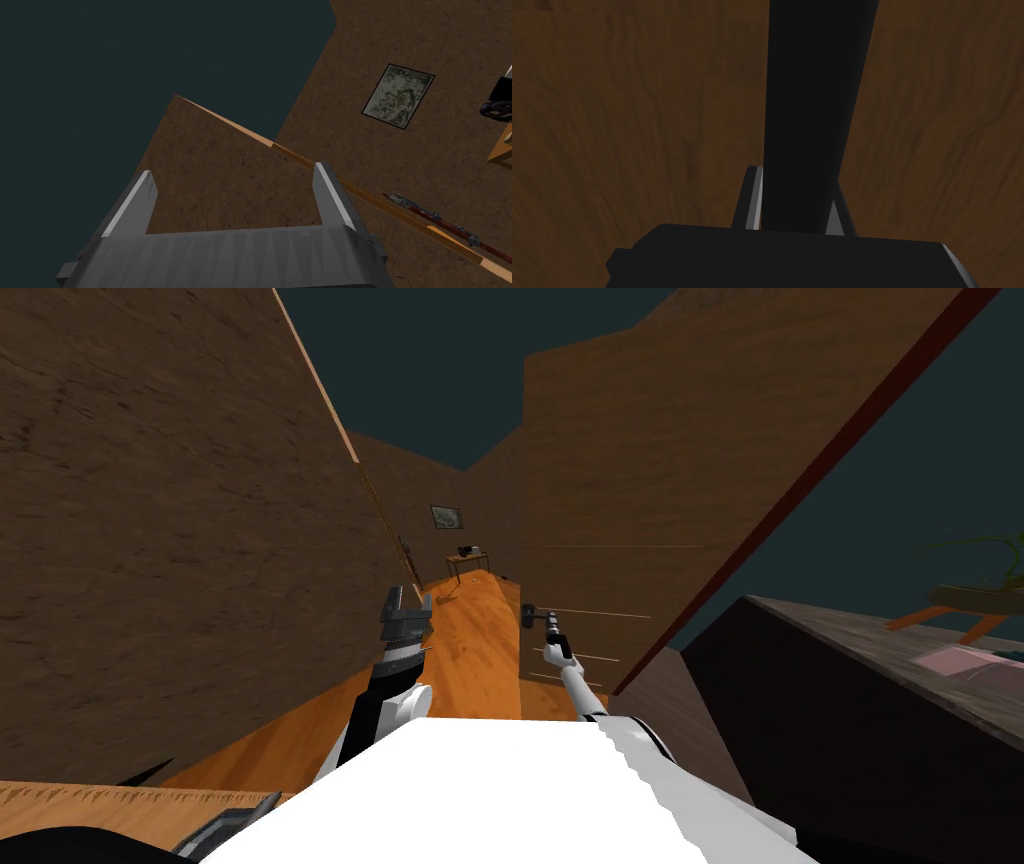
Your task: Push the door open
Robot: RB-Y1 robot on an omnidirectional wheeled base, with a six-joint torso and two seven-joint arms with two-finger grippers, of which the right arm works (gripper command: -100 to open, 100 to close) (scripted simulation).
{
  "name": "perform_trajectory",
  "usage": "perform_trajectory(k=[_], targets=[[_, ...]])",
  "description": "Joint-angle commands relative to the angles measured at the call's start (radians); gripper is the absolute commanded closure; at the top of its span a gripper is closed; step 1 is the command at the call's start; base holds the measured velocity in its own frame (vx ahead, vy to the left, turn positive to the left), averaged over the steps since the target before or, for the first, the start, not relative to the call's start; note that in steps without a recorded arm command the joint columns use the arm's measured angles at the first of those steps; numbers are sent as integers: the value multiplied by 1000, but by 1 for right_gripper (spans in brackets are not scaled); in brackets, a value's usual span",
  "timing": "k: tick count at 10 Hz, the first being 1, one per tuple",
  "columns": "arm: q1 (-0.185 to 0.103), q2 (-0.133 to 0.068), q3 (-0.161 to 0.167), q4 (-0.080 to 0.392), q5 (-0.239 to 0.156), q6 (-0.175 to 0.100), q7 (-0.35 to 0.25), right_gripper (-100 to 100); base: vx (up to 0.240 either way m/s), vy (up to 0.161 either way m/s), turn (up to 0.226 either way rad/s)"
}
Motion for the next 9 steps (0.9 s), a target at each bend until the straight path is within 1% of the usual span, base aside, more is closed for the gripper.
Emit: perform_trajectory(k=[1, 2, 4, 5, 6, 7, 9], targets=[[-5, 5, -8, -1, -13, -6, 19, 100, 119, 156, -115], [-6, 13, -12, 0, -22, -7, 29, 100, 109, 136, -83], [-7, 21, -16, 1, -31, -9, 41, 100, 103, 129, -57], [-7, 25, -17, 2, -34, -10, 45, 100, 74, 175, -31], [1, 9, -30, -6, -34, -10, 46, 100, 29, 64, -79], [2, -9, -32, -7, -37, -12, 49, 100, 69, -92, -81], [3, -20, -30, -7, -39, -12, 50, 100, 113, -122, 15]])
